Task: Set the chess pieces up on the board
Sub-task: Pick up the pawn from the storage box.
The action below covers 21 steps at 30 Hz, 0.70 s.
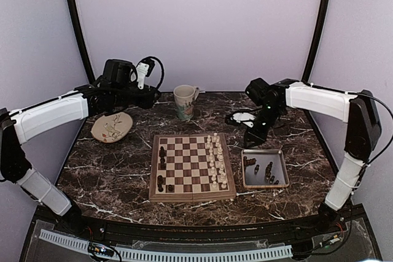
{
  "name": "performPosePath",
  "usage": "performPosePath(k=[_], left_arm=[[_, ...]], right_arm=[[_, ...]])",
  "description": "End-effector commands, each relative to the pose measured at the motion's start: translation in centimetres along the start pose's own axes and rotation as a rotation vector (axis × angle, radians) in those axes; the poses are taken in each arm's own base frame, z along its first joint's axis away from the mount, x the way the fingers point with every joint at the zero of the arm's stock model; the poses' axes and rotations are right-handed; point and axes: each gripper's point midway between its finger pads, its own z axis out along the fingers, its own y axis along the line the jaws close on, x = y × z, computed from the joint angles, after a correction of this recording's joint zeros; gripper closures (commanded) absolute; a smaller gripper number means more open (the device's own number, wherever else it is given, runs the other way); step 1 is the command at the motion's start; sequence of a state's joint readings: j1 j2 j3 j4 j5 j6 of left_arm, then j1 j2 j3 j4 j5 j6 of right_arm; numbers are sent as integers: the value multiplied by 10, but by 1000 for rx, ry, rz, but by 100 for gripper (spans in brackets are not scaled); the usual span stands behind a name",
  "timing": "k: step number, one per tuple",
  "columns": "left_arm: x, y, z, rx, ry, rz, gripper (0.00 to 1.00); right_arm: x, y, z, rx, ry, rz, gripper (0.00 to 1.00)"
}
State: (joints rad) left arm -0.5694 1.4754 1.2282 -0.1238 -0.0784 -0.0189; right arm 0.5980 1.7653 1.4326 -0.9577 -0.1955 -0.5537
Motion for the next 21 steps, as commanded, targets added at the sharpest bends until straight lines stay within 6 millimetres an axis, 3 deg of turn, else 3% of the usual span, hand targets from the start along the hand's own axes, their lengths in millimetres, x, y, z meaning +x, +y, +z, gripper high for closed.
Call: performPosePath(k=[1, 6, 21], left_arm=[[-6, -3, -1, 23, 4, 7, 52], [-5, -4, -1, 30, 6, 5, 52], [-5, -7, 0, 44, 10, -2, 52]], right_arm=[[28, 8, 4, -16, 41, 39, 69], [59, 26, 25, -89, 128, 78, 69], [85, 24, 48, -72, 228, 93, 71]])
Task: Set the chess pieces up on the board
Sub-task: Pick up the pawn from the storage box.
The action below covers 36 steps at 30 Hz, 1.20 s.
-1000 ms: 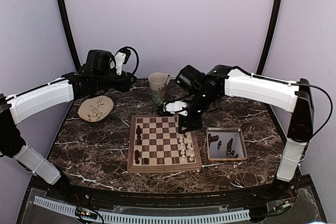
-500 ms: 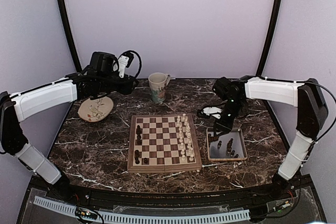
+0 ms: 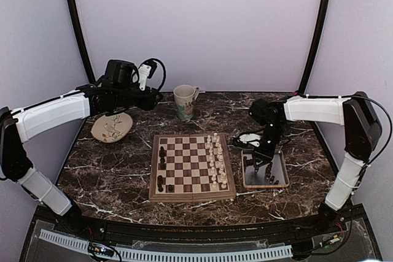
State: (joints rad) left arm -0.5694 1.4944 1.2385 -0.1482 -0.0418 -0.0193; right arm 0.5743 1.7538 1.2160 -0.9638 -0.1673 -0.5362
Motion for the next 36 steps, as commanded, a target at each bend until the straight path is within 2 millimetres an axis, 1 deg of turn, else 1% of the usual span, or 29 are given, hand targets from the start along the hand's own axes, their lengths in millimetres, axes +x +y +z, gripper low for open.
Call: performPosePath(k=[1, 5, 9, 17, 19, 21, 23, 25, 29, 32, 36], left_arm=[[-12, -1, -5, 10, -23, -4, 52], [-11, -2, -3, 15, -17, -4, 52], [-10, -2, -2, 19, -14, -5, 52], [-8, -3, 0, 27, -7, -8, 52], [-8, -4, -1, 29, -7, -9, 52], [-8, -4, -1, 31, -6, -9, 52], [-8, -4, 0, 33, -5, -9, 52], [-8, -5, 0, 36, -4, -8, 52], [-7, -6, 1, 41, 0, -10, 52], [-7, -7, 1, 48, 3, -12, 52], [-6, -9, 2, 57, 8, -13, 52]], right_arm=[[10, -3, 14, 19, 45, 13, 71], [15, -5, 19, 31, 65, 12, 73], [15, -6, 22, 27, 66, 13, 80], [11, -9, 28, 28, 58, 16, 80], [10, -9, 28, 27, 55, 15, 83], [9, -9, 28, 24, 55, 15, 87], [9, -7, 27, 14, 53, 14, 94], [8, -4, 23, 1, 45, 9, 97], [1, 4, 11, -59, -9, 7, 99], [1, 11, 7, -135, -34, 16, 99], [0, 9, 3, -158, -58, 34, 99]])
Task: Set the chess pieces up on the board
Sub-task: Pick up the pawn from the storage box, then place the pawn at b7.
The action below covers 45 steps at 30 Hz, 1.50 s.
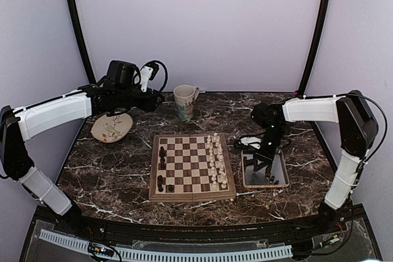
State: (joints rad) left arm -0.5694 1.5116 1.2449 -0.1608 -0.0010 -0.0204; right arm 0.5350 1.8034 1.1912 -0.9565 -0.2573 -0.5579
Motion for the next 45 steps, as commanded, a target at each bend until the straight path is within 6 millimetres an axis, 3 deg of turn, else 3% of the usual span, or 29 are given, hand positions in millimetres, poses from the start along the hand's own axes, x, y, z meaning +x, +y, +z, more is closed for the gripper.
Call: performPosePath(k=[1, 9, 13, 17, 23, 30, 37, 45], left_arm=[[-11, -2, -3, 20, -14, -12, 52], [-9, -3, 0, 25, -3, -12, 52], [-9, -2, 0, 14, 2, -5, 52], [-10, 1, -1, 0, 0, -1, 52], [-12, 3, -3, -14, -6, -1, 52], [-15, 6, -7, -28, -18, 5, 52], [-20, 6, -12, -28, -34, 3, 52], [-24, 8, -17, -40, -45, 10, 52]], right_arm=[[-7, 4, -15, -42, -56, 4, 99], [-17, -10, -31, 54, -88, 7, 98], [-36, -23, -53, 177, -131, -12, 97], [-64, -22, -73, 304, -147, -96, 97], [-128, 24, -91, 362, -195, -299, 97], [-187, 104, -61, 275, -189, -519, 96], [-216, 154, -28, 191, -173, -635, 96], [-227, 182, 9, 122, -140, -699, 96]])
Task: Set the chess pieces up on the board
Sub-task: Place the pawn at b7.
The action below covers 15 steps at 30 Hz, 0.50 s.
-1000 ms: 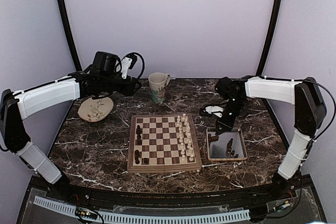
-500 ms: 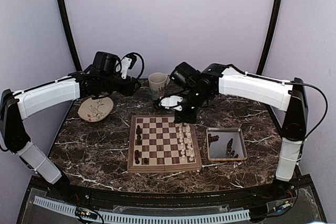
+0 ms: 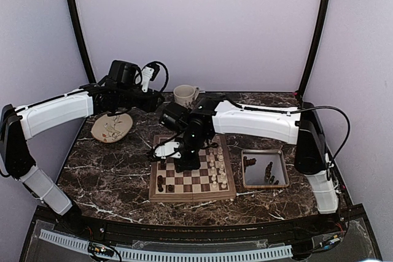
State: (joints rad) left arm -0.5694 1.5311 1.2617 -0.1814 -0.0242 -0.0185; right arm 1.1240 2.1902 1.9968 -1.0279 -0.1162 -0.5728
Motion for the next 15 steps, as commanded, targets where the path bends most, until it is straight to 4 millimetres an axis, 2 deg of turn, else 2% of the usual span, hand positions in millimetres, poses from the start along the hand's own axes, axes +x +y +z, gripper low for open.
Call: performPosePath(k=[1, 15], left_arm=[[-27, 4, -22, -16, -68, 6, 51], [-27, 3, -22, -9, -67, 7, 51]], right_arm=[[-14, 14, 11, -44, -6, -45, 96], [-21, 17, 37, -64, 12, -80, 95]])
